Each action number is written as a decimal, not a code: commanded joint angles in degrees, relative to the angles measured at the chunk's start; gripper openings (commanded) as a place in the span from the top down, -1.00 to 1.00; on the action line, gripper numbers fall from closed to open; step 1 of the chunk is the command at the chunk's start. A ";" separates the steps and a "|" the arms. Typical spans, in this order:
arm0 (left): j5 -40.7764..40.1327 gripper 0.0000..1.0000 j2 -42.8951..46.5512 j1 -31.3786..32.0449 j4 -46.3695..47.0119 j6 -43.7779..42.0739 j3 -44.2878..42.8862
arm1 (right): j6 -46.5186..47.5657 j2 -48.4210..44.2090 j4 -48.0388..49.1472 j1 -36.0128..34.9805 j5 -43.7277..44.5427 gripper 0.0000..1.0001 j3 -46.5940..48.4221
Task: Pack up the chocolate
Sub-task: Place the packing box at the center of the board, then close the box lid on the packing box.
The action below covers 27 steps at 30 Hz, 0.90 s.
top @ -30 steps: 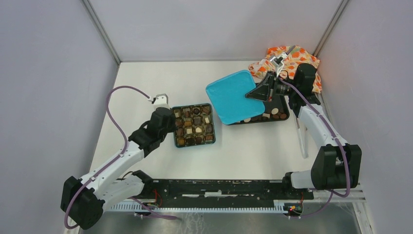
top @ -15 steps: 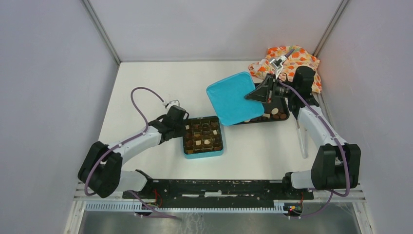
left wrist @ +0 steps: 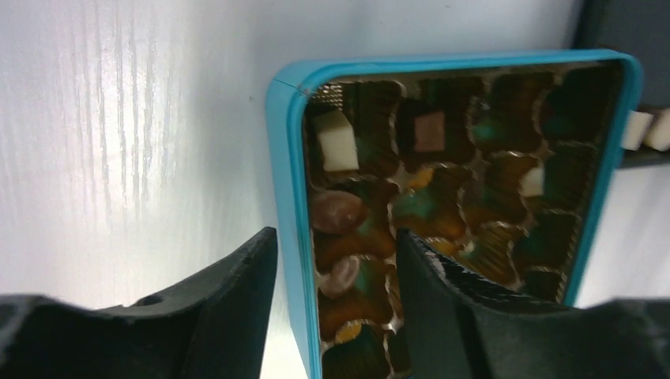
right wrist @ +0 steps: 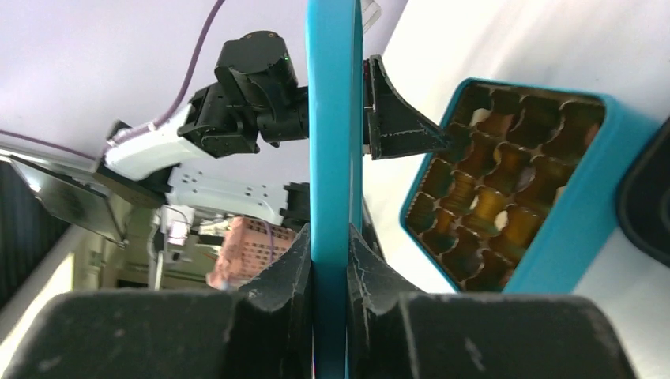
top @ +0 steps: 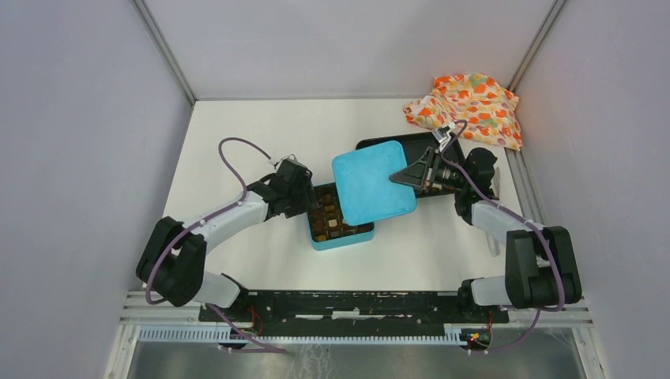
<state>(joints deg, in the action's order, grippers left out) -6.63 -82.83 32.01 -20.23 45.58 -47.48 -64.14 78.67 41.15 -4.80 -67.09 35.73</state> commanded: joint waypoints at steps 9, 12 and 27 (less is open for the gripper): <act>-0.54 -0.61 24.01 0.17 -13.19 -4.22 -0.77 | -14.67 1.06 13.35 -6.41 7.67 0.98 -5.89; -0.56 -0.69 28.33 0.17 -12.49 -1.86 1.35 | -13.44 2.07 13.49 -7.92 9.70 0.97 -6.46; 4.75 -0.93 29.07 0.18 0.35 4.33 8.25 | -13.94 12.80 18.93 -17.50 18.69 0.94 -5.36</act>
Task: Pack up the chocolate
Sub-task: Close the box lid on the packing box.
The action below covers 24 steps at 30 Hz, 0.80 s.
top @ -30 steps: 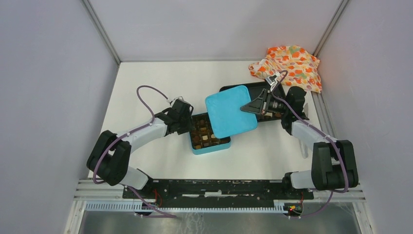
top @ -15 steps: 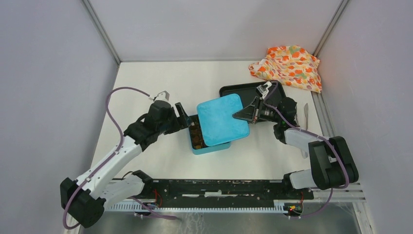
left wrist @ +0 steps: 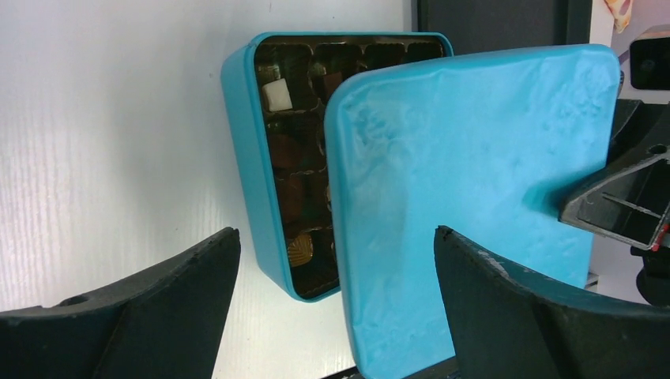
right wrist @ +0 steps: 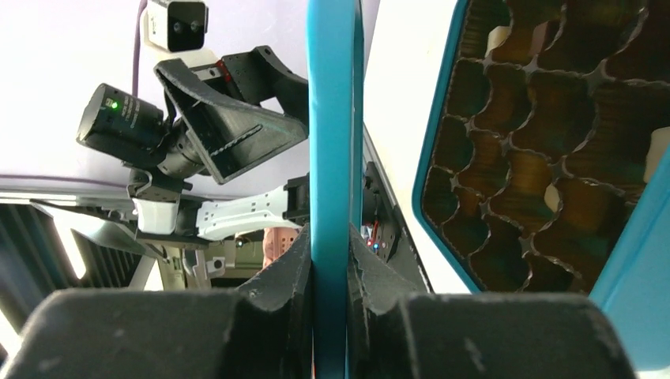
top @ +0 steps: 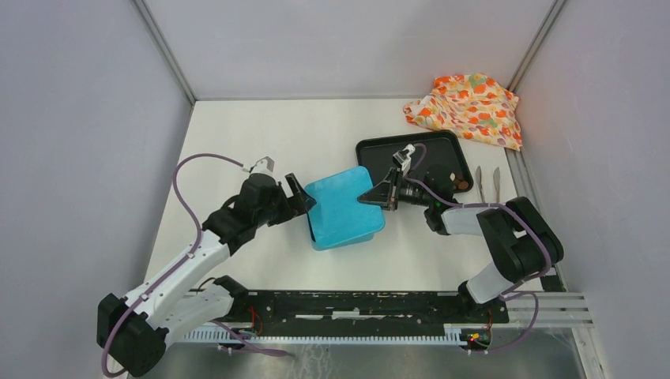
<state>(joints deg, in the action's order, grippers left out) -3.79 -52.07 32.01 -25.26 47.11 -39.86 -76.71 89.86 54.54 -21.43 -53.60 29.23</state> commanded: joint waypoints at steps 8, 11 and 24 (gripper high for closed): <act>2.47 -0.80 -5.52 0.22 6.60 2.90 1.59 | -1.99 5.47 5.83 -3.33 8.56 0.92 2.49; 2.48 -0.72 -6.45 0.19 6.97 2.83 2.04 | -1.77 6.06 4.99 -3.72 9.60 0.92 2.16; 2.76 -0.55 -10.33 0.17 7.28 2.19 2.41 | -1.09 9.57 4.43 -4.58 10.53 0.88 3.94</act>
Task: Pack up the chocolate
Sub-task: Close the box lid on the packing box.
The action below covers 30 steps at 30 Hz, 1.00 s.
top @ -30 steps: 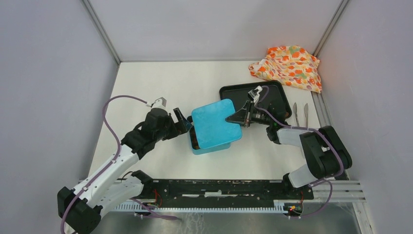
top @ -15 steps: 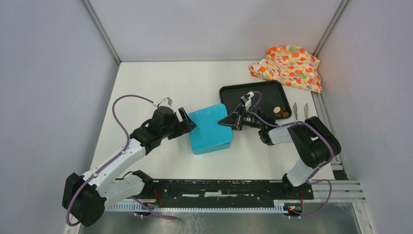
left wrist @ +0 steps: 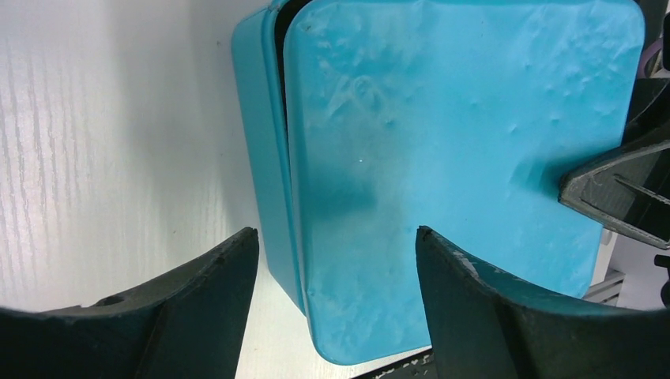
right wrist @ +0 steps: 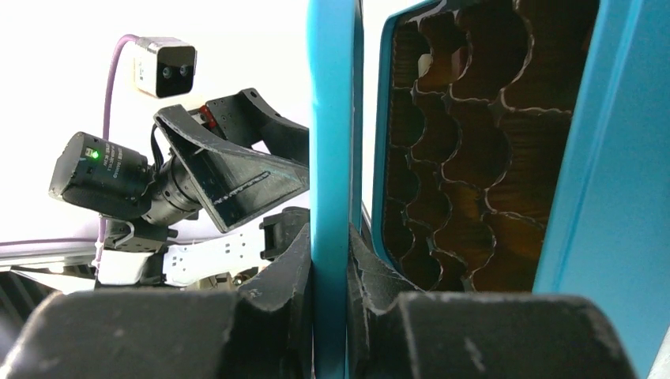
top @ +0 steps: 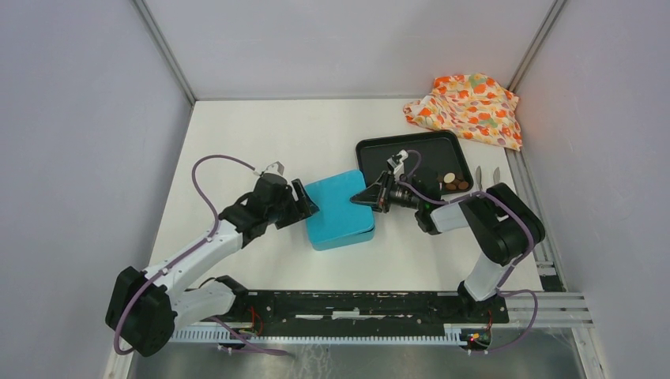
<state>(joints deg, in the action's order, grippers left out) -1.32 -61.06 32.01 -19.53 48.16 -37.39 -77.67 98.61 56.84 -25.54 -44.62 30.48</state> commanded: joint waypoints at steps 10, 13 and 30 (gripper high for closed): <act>0.71 -0.51 -4.17 0.22 1.16 0.28 -1.31 | 4.38 1.68 -2.43 -0.45 2.17 0.84 3.76; 0.95 -0.50 -4.86 0.19 1.29 -0.11 -1.50 | 5.12 1.76 -2.94 -0.46 2.17 0.82 4.05; 3.80 -0.41 -7.96 0.17 4.45 -1.26 -1.61 | 8.88 2.48 -6.20 2.12 0.46 0.71 6.51</act>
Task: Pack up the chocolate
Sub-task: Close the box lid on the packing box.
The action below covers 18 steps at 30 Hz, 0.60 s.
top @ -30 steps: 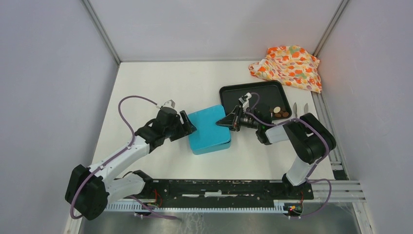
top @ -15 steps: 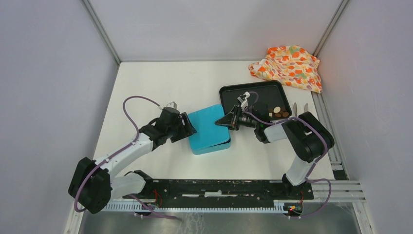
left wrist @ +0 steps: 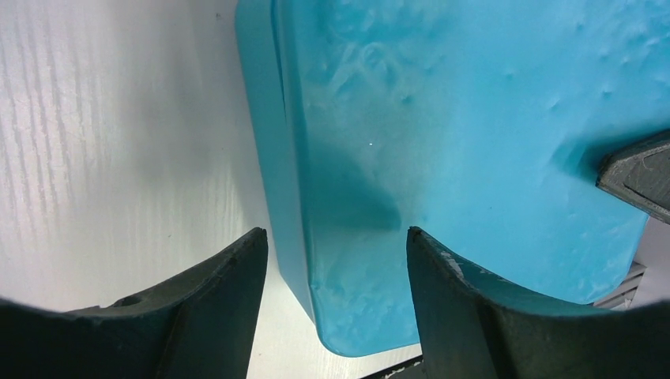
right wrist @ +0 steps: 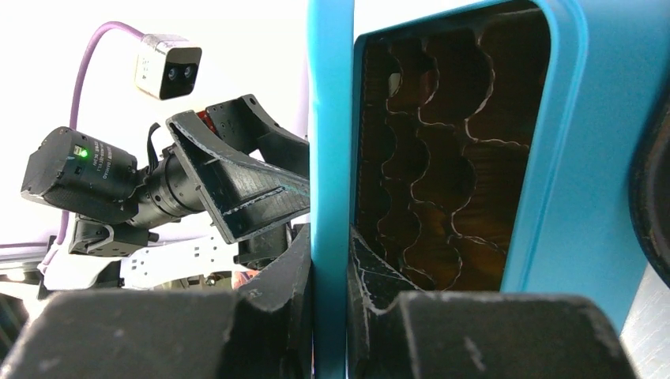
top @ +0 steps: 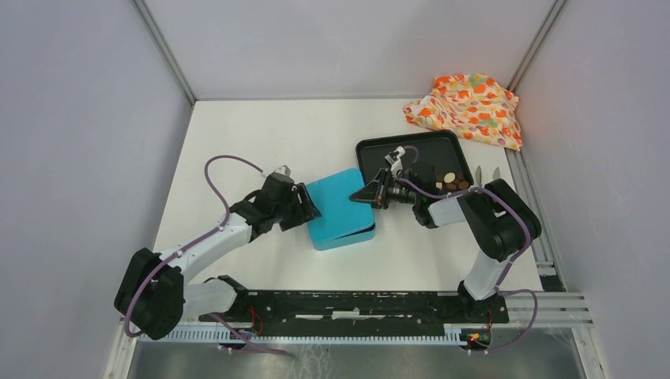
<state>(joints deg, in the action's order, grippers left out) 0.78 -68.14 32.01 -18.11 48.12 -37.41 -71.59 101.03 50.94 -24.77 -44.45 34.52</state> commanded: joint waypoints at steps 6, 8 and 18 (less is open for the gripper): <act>2.43 -0.36 -2.81 0.16 3.25 -1.95 -2.86 | 6.08 -0.14 -4.28 1.36 -0.20 0.53 3.70; 2.47 -0.33 -3.27 0.22 3.25 -2.13 -3.10 | 6.74 -0.29 -4.65 1.53 -0.28 0.53 3.81; 2.15 -0.26 -4.52 0.17 2.59 -2.50 -3.79 | 18.65 -2.25 -17.39 4.35 -0.77 0.38 8.80</act>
<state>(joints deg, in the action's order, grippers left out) 2.20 -71.99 32.01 -16.82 48.07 -38.85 -60.42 101.03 39.16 -21.80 -45.10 39.90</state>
